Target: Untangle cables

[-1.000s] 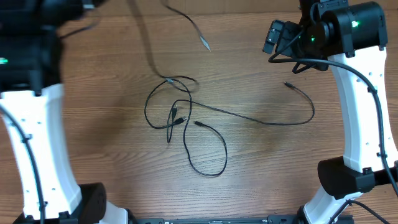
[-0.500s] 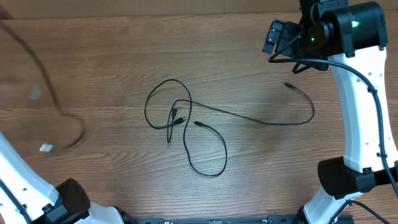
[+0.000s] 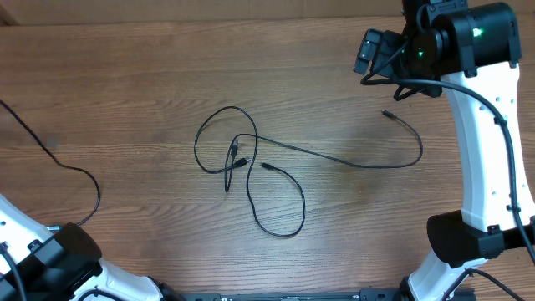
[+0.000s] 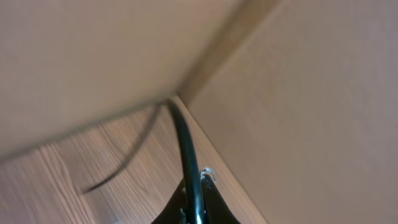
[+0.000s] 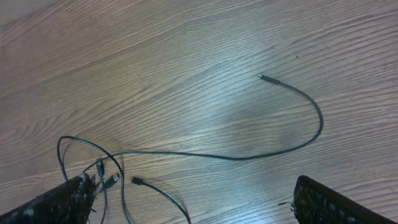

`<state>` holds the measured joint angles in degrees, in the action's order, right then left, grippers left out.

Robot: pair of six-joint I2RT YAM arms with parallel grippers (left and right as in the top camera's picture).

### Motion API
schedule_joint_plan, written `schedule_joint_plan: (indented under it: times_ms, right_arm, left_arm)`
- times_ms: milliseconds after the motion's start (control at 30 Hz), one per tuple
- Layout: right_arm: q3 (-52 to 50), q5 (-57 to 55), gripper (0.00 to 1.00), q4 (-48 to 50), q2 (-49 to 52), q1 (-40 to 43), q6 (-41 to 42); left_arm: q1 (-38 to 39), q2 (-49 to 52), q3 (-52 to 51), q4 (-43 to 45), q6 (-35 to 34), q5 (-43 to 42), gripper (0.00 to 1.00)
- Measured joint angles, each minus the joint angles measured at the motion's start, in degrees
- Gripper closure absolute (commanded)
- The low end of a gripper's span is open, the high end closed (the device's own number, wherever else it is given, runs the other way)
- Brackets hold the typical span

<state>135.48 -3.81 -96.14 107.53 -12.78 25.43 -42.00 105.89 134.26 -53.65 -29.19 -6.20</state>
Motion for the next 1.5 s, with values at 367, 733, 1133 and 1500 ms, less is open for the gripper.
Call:
schedule_joint_plan:
  times_ms: [367,733,1133,1500]
  right_arm:
    - [0.00,0.00,0.00,0.13,0.00,0.00,-0.72]
    - [0.00,-0.02,0.00,0.52,0.00,0.00,-1.25]
    - [0.00,0.02,0.00,-0.52,0.00,0.00,-1.31]
    - [0.00,0.00,0.00,-0.57,0.00,0.00,-1.31]
  left_arm:
    - [3.72,-0.15,0.02,11.67,5.60,22.18,0.96]
    - [4.31,0.68,0.02,5.60,8.39,28.02,0.96]
    - [4.92,14.69,-0.24,-8.07,5.38,29.40,0.91]
    - [4.92,21.92,-0.35,-11.04,4.96,22.58,0.00]
